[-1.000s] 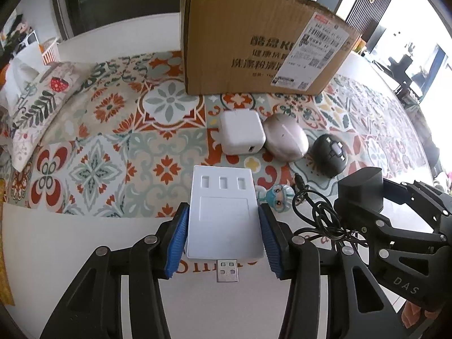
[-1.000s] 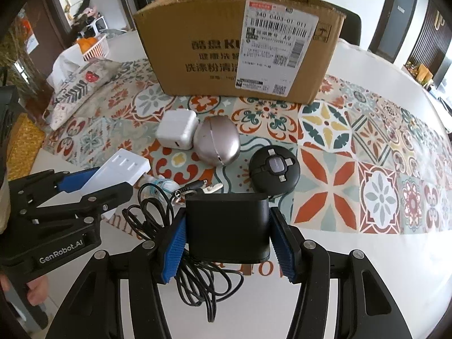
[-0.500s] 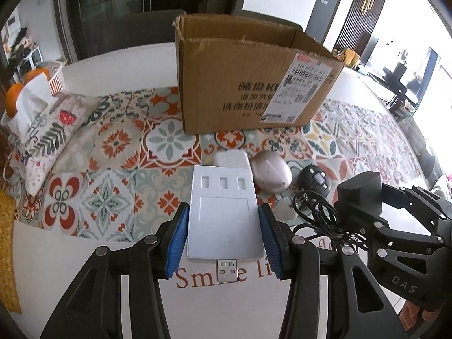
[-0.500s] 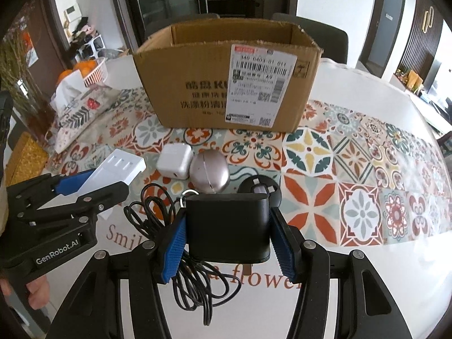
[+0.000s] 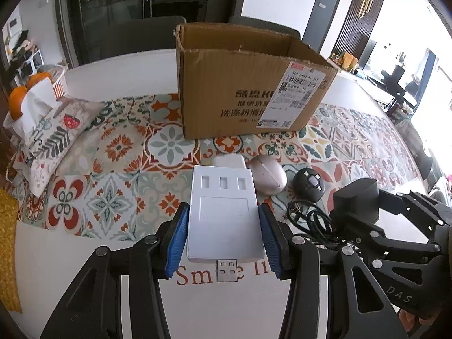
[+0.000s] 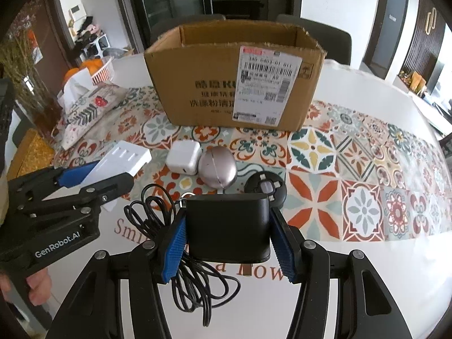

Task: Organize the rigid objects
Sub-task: 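Release the white hub into the box with the left tool while the right tool carries the charger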

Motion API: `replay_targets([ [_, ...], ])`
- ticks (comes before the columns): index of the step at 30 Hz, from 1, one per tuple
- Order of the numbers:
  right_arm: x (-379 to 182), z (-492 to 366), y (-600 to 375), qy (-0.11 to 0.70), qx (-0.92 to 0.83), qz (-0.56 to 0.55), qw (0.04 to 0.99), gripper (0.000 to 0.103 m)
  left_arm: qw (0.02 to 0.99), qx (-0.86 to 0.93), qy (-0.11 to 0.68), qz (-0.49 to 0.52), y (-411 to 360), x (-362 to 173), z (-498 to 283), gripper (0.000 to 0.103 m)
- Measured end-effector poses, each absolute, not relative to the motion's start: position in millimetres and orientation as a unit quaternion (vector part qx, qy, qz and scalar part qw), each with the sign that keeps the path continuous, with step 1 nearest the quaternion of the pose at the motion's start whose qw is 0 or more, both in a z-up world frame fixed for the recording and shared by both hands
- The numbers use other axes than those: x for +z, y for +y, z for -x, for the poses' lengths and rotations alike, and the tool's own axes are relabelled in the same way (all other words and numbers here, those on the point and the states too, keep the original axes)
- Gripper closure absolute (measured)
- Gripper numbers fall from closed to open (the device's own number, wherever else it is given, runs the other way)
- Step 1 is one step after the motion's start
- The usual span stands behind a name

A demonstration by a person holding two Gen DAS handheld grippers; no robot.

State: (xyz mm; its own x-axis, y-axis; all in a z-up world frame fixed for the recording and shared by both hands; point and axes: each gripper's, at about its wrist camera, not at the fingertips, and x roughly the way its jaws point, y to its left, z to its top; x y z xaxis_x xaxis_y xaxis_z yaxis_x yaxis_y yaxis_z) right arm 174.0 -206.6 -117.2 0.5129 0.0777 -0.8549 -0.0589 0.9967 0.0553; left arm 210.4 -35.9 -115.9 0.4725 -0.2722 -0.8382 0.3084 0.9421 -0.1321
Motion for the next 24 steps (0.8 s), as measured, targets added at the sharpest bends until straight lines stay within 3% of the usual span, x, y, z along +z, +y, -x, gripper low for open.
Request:
replay_targets([
  [24, -22, -184, -219, 0.356, 0.011, 0.000, 0.934, 0.047, 0.902, -0.201, 0.382, -0.001, -46, -22, -236, 0.055],
])
